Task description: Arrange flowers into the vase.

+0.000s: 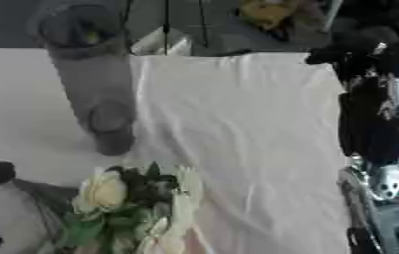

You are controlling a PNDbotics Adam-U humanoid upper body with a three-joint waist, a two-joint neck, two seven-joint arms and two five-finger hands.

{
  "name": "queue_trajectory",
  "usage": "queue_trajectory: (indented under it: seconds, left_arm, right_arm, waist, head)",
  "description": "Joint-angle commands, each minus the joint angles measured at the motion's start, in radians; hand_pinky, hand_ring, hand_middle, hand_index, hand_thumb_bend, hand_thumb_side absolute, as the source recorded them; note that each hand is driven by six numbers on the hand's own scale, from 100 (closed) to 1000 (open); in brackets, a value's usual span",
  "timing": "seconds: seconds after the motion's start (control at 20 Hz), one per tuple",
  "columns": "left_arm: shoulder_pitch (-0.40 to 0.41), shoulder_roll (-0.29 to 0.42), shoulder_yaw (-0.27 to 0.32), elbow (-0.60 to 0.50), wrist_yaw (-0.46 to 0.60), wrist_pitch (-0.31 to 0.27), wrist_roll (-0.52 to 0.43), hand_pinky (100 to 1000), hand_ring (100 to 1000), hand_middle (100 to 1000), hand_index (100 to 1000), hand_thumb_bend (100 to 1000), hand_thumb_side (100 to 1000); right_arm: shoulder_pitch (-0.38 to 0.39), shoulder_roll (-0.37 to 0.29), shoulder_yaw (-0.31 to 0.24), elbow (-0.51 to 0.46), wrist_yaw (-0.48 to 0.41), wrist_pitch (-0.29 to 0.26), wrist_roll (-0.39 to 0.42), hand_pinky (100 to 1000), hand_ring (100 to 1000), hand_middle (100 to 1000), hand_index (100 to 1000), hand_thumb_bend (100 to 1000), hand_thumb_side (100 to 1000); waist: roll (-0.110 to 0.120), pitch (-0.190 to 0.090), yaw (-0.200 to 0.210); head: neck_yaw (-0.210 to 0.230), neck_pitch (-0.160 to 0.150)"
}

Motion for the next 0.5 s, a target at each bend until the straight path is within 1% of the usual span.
queue_trajectory:
  seconds: [0.05,0.25,0.5]
  left_arm:
    - [-0.007,0.032,0.007,-0.018,0.004,0.002,0.005,753,811,856,1000,239,942]
    - [-0.008,0.034,0.007,-0.018,0.004,0.003,0.007,754,812,861,1000,246,936]
    - [-0.027,0.048,0.004,-0.018,0.012,0.005,-0.009,762,818,866,995,288,908]
  right_arm:
    - [-0.009,-0.024,-0.006,-0.02,-0.006,0.002,0.0,743,579,549,717,100,1000]
    - [-0.008,-0.025,-0.007,-0.02,-0.006,0.005,-0.002,740,572,547,718,100,1000]
    - [-0.007,-0.026,-0.005,-0.02,-0.008,0.008,-0.003,740,571,545,717,100,1000]
  waist:
    - [0.02,-0.009,0.001]
    - [0.02,-0.012,0.0]
    - [0.022,-0.016,0.0]
  head:
    - [-0.001,-0.011]
    - [0.004,-0.008]
    - [0.007,-0.005]
